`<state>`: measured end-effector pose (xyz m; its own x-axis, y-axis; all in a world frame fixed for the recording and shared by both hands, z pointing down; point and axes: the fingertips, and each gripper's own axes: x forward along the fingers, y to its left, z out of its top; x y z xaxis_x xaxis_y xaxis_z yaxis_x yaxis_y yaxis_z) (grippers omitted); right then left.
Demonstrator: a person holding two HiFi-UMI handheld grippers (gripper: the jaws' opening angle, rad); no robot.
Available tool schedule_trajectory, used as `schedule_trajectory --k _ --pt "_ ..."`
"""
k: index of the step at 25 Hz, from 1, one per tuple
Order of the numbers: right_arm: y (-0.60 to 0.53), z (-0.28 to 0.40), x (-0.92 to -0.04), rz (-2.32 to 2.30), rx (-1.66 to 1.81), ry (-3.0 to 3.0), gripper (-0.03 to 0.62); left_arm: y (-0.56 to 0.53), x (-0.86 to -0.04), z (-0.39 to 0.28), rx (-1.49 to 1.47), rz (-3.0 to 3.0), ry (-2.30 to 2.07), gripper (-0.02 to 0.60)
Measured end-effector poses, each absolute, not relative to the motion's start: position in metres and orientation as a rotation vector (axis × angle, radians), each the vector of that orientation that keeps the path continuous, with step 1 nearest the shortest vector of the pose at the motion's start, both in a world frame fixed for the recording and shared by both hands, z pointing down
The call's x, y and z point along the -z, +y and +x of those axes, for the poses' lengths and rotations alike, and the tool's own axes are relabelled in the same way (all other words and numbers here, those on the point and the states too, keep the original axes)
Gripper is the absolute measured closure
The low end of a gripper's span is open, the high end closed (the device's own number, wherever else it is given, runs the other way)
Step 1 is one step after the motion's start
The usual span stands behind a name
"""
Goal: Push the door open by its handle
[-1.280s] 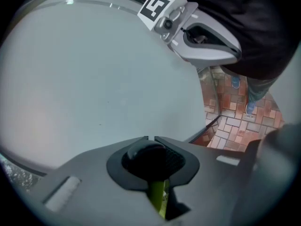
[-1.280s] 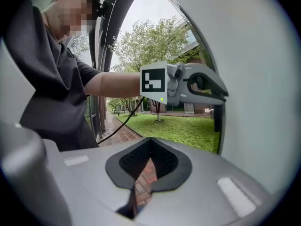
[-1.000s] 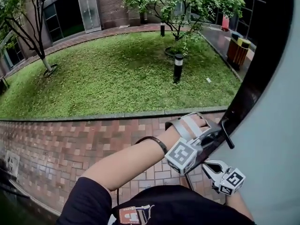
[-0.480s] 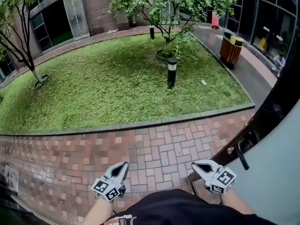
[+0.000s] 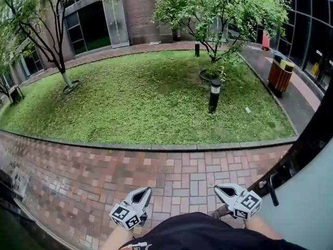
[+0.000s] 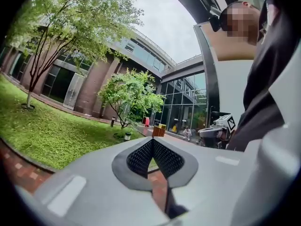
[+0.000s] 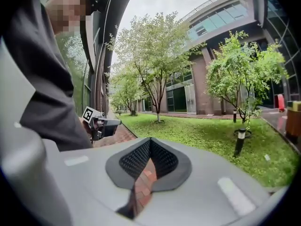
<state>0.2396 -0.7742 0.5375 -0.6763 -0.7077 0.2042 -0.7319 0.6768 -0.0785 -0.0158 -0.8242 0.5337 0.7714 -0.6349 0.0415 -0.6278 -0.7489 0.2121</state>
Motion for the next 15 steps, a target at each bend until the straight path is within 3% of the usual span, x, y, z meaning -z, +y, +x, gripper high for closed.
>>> schedule_trajectory --k 8,15 --pt "-0.74 0.211 -0.538 1.27 -0.215 -2.671 0.594 -0.807 -0.537 -0.052 0.04 2.788 -0.905 0.575" --pt "-0.696 0.207 -0.512 1.158 -0.117 -2.736 0.594 -0.746 -0.502 -0.032 0.054 2.86 -1.007 0.575"
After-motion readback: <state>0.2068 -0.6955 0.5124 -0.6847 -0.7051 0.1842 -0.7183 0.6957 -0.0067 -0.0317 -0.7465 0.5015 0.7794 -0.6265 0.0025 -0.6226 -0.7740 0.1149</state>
